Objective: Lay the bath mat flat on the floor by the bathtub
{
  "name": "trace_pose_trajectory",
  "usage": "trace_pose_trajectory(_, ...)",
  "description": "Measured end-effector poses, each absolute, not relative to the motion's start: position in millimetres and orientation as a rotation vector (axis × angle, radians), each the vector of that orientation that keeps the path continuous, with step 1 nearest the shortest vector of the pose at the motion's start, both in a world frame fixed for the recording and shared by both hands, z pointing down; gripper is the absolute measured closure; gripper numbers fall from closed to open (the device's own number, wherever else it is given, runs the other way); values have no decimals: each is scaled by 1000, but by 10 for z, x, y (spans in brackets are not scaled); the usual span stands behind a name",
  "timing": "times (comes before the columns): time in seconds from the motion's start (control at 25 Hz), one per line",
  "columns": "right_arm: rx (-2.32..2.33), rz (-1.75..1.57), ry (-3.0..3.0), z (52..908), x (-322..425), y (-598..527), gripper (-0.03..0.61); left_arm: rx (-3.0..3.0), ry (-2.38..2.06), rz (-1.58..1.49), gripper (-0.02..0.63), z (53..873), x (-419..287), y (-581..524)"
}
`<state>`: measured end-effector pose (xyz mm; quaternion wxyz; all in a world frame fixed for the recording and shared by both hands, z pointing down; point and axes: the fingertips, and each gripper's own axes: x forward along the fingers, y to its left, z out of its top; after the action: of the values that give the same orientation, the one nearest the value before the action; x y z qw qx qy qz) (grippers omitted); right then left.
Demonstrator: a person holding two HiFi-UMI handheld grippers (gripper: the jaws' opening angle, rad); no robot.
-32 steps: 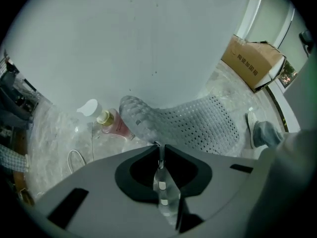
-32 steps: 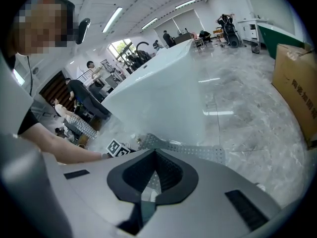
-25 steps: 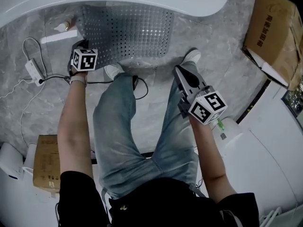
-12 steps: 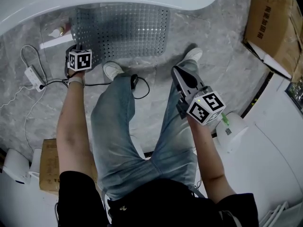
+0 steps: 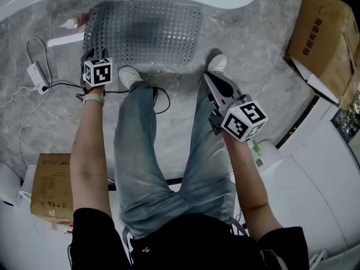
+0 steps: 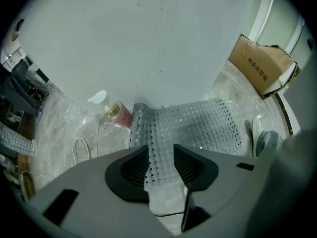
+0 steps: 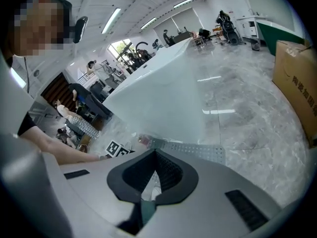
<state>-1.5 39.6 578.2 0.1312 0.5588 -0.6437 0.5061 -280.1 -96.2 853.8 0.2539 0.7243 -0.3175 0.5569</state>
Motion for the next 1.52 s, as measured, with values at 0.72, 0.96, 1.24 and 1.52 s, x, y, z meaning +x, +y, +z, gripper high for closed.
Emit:
trace_pose_trajectory(0.72, 1138, 1353, -1890, 6612, 750, 301, 552, 1654, -1224, 1058, 595, 7703, -2275, 274)
trace_pose_trajectory(0.96, 925, 1280, -1868, 7098, 903, 282, 552, 1533, -1338, 919, 595, 7618, -1996, 648)
trace_pose_trajectory(1.24, 736, 1226, -1822, 7723, 864, 306, 552, 1382, -1428, 715, 595, 7519, -2002, 1016)
trace_pose_trajectory(1.52, 752, 1168, -1778, 8462, 817, 256, 528, 1336, -1335, 628, 595, 7788, -1775, 1338)
